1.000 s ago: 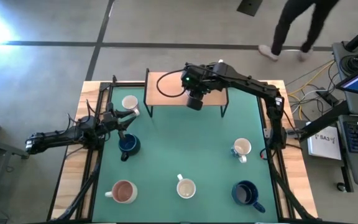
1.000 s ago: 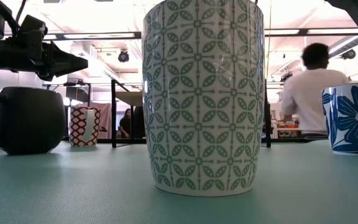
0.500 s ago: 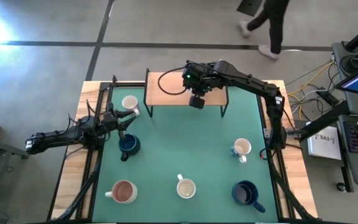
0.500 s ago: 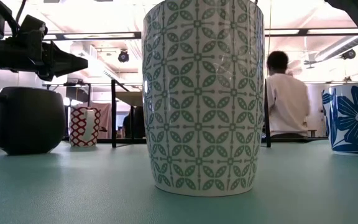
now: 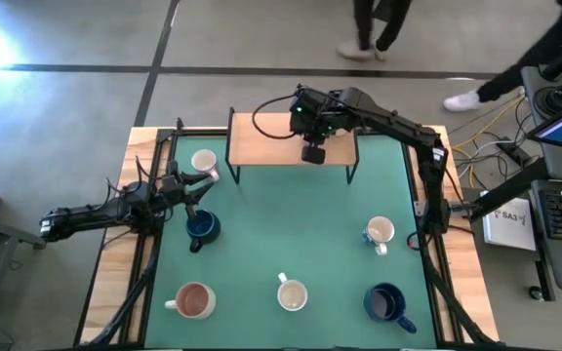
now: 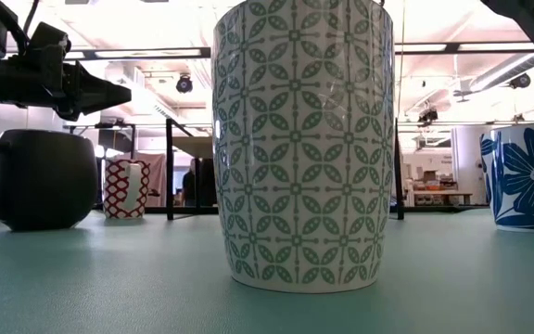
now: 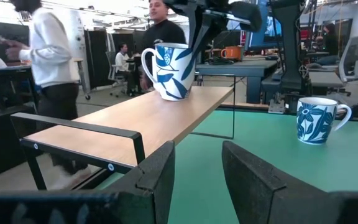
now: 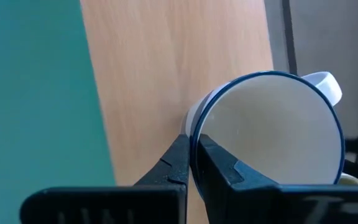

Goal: Place coffee mugs
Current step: Put the left blue mug on the shelf

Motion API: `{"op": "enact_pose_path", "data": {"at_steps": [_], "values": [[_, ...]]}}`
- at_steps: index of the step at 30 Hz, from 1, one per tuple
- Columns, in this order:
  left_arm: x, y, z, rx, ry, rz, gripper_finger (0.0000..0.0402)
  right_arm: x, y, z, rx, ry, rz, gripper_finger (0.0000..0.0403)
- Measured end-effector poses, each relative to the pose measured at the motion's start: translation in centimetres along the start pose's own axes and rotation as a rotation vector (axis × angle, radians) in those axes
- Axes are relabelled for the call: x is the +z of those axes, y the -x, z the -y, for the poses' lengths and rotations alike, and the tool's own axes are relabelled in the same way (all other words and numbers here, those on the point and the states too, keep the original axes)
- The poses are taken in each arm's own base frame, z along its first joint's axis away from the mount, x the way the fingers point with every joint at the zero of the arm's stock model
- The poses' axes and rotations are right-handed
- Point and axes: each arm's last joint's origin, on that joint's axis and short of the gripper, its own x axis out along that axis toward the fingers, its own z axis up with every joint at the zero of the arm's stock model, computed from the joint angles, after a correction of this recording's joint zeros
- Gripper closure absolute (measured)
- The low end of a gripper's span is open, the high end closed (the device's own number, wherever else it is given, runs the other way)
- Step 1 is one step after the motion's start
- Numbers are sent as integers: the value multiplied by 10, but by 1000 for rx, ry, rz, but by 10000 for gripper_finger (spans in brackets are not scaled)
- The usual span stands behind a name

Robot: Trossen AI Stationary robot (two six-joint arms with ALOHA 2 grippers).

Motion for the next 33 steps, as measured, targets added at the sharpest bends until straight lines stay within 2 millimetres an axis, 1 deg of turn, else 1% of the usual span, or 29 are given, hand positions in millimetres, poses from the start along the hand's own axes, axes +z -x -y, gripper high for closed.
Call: {"op": "enact_pose_path", "data": {"at_steps": [7, 17, 24, 33], "values": [[0, 0, 0, 0, 0, 0, 285, -1, -3, 14, 78, 1, 69, 389], [0, 0, 0, 0, 0, 0, 285, -5, -5, 35, 99, -9, 120, 389], [0, 0, 0, 0, 0, 0, 285, -8, -7, 48, 81, -25, 134, 388], [0, 0, 0, 1, 0, 0, 285, -8, -7, 57, 71, -29, 177, 388]]}}
